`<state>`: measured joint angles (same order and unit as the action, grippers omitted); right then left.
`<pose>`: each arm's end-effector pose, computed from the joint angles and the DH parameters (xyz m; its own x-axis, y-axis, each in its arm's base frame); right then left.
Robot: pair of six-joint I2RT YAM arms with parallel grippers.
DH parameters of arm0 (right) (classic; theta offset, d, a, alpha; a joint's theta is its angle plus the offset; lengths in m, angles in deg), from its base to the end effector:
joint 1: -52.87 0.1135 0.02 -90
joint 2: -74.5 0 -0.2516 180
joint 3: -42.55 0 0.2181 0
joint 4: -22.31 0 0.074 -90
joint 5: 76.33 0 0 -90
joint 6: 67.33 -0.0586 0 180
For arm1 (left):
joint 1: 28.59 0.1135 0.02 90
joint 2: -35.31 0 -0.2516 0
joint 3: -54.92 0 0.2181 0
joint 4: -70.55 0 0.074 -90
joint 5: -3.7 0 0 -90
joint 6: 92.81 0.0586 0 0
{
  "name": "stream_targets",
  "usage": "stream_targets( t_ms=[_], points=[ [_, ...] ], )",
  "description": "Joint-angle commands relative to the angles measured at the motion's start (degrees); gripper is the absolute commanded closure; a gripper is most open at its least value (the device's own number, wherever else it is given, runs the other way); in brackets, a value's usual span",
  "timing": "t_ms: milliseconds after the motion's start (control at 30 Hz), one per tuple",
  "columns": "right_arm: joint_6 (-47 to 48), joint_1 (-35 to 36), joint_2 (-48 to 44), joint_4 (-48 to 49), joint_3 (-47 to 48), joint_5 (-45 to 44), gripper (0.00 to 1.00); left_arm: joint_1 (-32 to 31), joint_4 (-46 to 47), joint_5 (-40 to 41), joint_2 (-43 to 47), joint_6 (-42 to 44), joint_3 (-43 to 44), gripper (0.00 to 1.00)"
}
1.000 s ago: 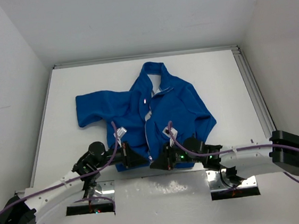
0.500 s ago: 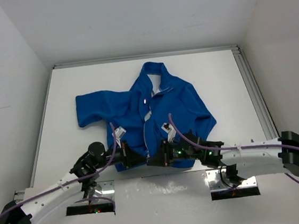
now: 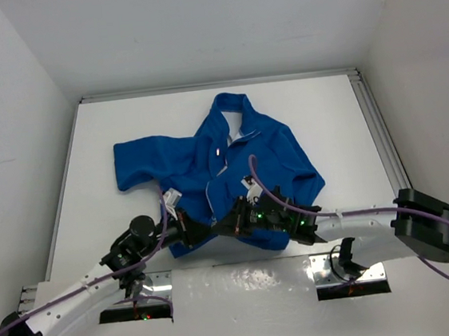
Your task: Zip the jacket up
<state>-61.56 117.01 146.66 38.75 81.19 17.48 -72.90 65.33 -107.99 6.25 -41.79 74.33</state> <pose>0.1061 0.2279 0.1937 -0.9338 0.3496 -0.0767 0.0344 0.3010 0.9530 0.0845 -0.1128 0.1662 -0.7118 -0.1219 -0.6917 0.5878 0.4357 -0.6817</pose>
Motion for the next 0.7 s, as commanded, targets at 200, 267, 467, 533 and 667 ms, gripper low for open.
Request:
stream_targets(
  t_ms=[200,267,467,533,667],
  points=[
    [-14.99,-10.69,5.08,29.71,3.78,-11.73,1.0,-3.32,-7.31,-3.27,2.51,1.89,-2.03,1.0],
    [-18.23,-12.8,8.15,32.8,4.3,-10.58,1.0,-3.58,-7.75,-2.66,4.09,1.72,-2.21,1.0],
    [-15.02,-17.11,10.28,27.38,9.92,-11.81,1.0,-4.2,-8.19,-2.92,5.32,1.37,-1.95,1.0],
    [-14.04,-18.69,11.07,24.56,12.03,-11.99,1.0,-4.2,-7.84,-3.44,5.59,1.1,-1.86,1.0],
    [-13.16,-22.56,13.52,25.08,13.53,-11.9,1.0,-4.38,-6.88,-4.59,5.68,0.75,-1.77,1.0]
  ],
)
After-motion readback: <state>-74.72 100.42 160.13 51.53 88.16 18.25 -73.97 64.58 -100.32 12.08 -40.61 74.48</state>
